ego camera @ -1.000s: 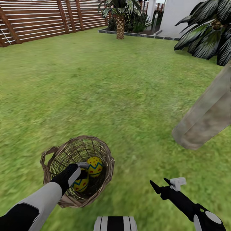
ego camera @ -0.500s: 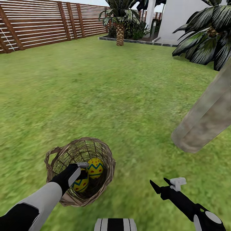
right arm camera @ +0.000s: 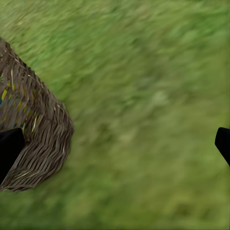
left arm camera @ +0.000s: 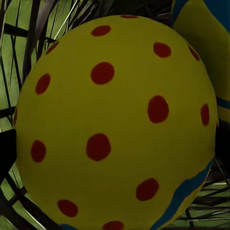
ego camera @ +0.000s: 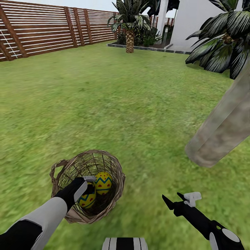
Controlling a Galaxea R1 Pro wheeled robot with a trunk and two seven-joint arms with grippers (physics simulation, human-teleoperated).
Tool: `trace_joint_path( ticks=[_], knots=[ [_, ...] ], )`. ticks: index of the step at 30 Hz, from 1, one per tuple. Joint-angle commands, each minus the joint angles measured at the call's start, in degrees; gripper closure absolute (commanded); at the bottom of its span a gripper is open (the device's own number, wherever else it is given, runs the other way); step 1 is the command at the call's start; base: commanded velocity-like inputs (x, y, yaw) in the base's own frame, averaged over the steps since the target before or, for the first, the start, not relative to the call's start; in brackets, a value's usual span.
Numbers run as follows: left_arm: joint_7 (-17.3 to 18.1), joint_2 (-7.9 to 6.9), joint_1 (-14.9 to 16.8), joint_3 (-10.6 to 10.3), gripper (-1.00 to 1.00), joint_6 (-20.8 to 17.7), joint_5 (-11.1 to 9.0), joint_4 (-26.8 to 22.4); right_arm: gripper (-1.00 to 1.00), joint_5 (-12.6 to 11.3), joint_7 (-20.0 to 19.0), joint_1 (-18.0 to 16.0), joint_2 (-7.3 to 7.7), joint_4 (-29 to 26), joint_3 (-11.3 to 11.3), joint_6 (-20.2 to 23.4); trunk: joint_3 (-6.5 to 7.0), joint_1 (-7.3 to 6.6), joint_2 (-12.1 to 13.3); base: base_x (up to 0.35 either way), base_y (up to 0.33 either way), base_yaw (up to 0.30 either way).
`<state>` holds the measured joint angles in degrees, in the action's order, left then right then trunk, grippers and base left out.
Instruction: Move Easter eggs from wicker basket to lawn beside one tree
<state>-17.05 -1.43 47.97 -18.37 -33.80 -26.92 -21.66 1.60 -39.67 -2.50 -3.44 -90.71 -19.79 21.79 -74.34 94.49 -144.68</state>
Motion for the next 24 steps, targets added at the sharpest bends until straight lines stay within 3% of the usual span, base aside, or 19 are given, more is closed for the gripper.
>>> trace_joint_path(
  ticks=[1, 14, 24],
  knots=[
    [-0.4, -0.06, 0.0, -0.4, 1.0, -0.3, -0.4, -0.1, -1.0, 0.2, -0.4, 0.0, -0.07, -0.1, -0.2, 0.4, -0.04, -0.01, 0.0, 0.0, 0.0, 0.0],
    [-0.5, -0.06, 0.0, -0.4, 1.0, -2.4, -0.5, -0.1, -1.0, 0.2, -0.4, 0.0, -0.07, -0.1, -0.1, 0.4, 1.06, -0.14, 0.0, 0.0, 0.0, 0.0],
    [-0.5, -0.06, 0.0, -0.4, 1.0, -2.4, -0.5, -0.1, -1.0, 0.2, -0.4, 0.0, -0.07, -0.1, -0.1, 0.4, 2.84, -0.35, 0.2, 0.0, 0.0, 0.0]
  ],
)
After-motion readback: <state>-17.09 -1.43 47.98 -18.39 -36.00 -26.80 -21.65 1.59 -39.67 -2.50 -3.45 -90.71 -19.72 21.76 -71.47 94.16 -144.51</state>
